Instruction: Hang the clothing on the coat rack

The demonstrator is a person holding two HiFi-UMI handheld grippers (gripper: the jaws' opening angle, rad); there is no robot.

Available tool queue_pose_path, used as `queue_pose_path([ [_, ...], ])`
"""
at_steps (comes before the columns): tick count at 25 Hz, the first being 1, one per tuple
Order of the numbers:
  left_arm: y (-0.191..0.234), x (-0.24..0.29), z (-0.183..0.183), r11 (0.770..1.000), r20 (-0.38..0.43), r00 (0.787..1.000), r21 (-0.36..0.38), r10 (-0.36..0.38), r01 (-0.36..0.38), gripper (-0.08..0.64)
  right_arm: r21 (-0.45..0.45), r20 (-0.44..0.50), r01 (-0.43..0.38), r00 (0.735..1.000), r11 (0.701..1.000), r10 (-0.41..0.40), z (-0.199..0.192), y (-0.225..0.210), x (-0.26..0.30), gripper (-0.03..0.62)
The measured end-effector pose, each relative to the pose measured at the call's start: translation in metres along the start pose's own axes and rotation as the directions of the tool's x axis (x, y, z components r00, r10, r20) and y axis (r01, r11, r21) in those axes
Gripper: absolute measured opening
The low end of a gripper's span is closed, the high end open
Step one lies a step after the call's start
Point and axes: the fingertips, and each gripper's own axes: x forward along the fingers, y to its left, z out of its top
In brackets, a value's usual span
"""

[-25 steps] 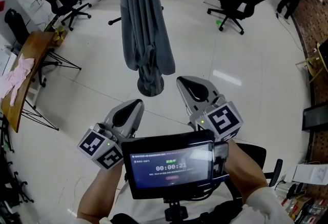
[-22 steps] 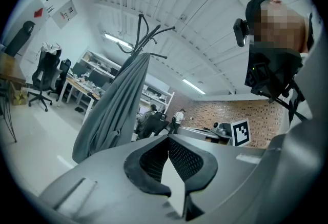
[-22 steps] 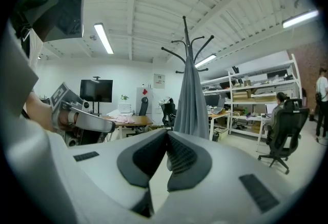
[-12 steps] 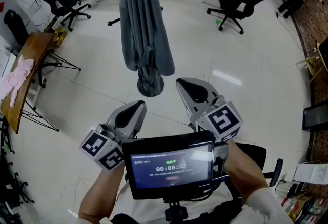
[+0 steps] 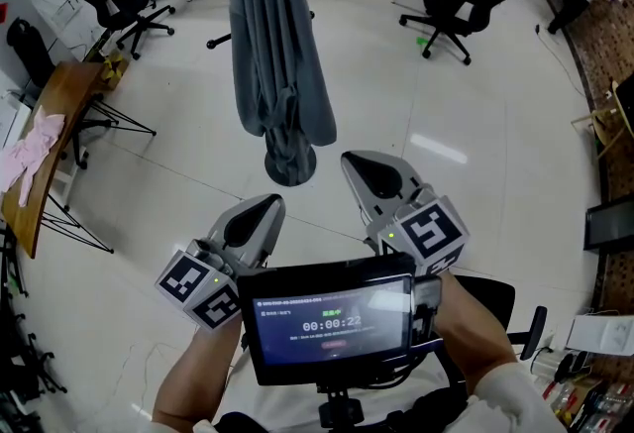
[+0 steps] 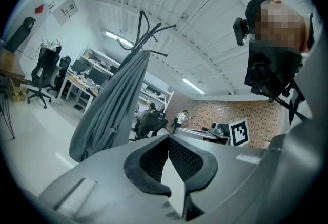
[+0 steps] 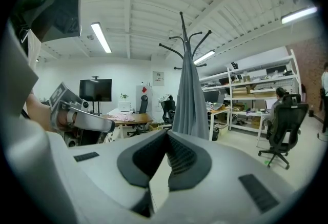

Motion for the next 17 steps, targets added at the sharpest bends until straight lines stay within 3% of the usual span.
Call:
queue_pose_path([
  [17,-0.0041,0.0073,-0.0055,1.000,-0.008,1.000,-0.008,-0.010,0.010,0.002,-0.009,-0.013,-0.003,1.000,1.000,0.003,-0.0034,-0.0039,-0.0025,0.002],
])
